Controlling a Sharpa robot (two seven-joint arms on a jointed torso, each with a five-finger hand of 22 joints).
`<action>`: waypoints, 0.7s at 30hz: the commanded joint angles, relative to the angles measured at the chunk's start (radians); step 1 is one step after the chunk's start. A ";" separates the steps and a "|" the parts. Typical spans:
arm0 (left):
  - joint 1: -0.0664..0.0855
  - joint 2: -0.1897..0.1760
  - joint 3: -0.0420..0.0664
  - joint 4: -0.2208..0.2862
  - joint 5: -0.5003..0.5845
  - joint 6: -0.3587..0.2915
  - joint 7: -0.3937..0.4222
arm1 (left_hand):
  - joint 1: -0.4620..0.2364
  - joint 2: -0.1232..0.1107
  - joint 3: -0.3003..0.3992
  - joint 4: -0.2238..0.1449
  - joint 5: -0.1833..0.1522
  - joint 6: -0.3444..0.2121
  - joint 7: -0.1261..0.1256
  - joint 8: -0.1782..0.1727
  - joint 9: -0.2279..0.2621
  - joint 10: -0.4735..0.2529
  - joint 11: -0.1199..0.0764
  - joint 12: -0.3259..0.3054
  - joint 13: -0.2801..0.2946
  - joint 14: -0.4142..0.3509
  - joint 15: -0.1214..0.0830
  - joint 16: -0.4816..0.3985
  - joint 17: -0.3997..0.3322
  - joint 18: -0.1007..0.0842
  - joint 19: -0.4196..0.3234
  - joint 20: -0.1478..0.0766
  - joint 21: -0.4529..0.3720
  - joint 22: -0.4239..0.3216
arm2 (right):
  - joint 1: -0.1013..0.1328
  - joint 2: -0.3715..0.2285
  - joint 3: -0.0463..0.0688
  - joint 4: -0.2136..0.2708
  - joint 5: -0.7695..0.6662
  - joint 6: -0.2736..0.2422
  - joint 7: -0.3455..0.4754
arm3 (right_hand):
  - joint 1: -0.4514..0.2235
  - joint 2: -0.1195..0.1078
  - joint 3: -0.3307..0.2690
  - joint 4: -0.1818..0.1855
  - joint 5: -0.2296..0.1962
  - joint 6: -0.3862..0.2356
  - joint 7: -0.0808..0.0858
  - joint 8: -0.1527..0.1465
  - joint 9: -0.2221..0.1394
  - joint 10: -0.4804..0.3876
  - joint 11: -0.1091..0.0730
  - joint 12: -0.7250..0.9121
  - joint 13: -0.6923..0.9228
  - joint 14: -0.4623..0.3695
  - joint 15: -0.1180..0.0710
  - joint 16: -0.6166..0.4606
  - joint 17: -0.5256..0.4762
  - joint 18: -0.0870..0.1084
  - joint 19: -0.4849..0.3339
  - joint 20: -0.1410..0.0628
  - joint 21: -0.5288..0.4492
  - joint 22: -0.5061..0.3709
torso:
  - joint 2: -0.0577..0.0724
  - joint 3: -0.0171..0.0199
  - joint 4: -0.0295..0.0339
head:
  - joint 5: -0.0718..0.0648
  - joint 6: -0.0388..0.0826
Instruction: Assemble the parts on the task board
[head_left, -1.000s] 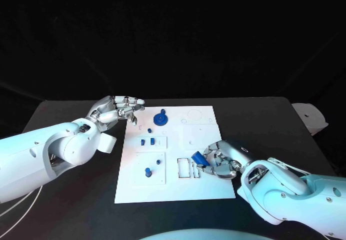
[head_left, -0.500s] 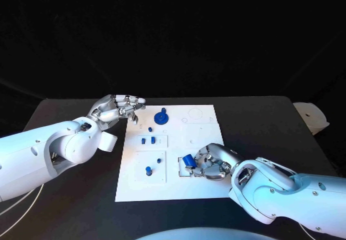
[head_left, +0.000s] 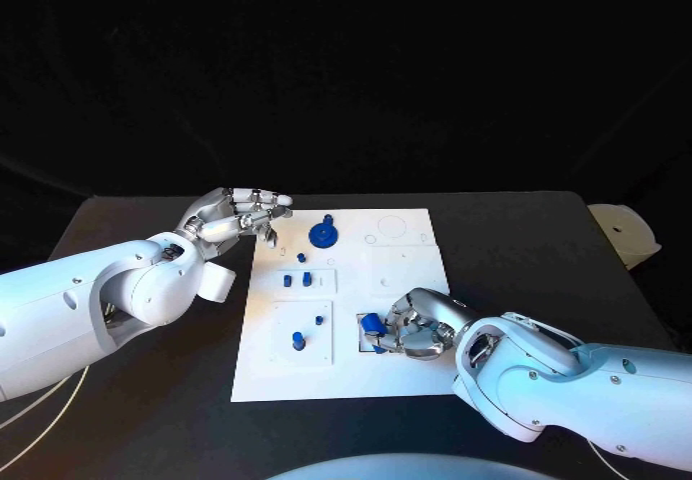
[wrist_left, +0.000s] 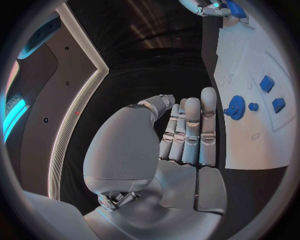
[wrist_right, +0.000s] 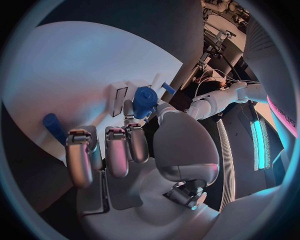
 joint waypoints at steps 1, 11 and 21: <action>0.000 0.000 0.001 0.004 0.005 0.020 0.003 | -0.012 0.001 -0.004 -0.004 0.005 0.000 -0.004 0.001 0.000 -0.007 0.000 0.005 0.001 -0.007 -0.001 0.003 -0.001 0.016 0.003 0.006 -0.003 -0.001 | -0.001 0.005 -0.001 -0.008 -0.022 0.034 -0.008 | -0.012 -0.001 -0.010 0.001 -0.006 0.022 -0.026 0.005 0.003 0.020 -0.010 -0.005 0.146 0.092 -0.007 0.005 0.192 -0.014 0.103 -0.008 0.004 0.263 | 0.001 0.0004 -0.0002 | 0.002 -0.001; 0.000 -0.001 0.001 0.005 0.005 0.020 0.001 | -0.013 0.002 -0.004 -0.004 0.005 -0.001 -0.005 0.002 0.000 -0.009 0.000 0.009 0.002 -0.008 -0.001 0.005 -0.002 0.016 0.003 0.006 -0.004 -0.002 | -0.001 0.019 0.000 -0.025 -0.053 0.020 -0.022 | -0.123 0.014 -0.115 0.002 -0.146 0.013 -0.027 0.022 0.023 0.015 -0.011 -0.020 0.143 0.090 -0.009 0.002 0.184 -0.014 0.103 -0.010 0.004 0.263 | -0.001 0.0000 0.0000 | 0.002 -0.002; 0.000 -0.003 0.001 0.006 0.005 0.027 -0.006 | -0.013 0.005 -0.002 -0.003 0.006 0.000 -0.005 0.002 0.000 -0.010 0.000 0.010 0.002 -0.008 -0.001 0.005 -0.003 0.016 0.003 0.006 -0.004 -0.002 | -0.001 0.015 0.000 -0.014 -0.080 0.012 -0.011 | -0.161 0.026 -0.214 0.002 -0.175 0.005 -0.026 0.029 0.034 0.012 -0.010 -0.030 0.142 0.090 -0.008 0.001 0.183 -0.014 0.103 -0.009 0.004 0.263 | -0.001 0.0002 -0.0013 | 0.000 0.000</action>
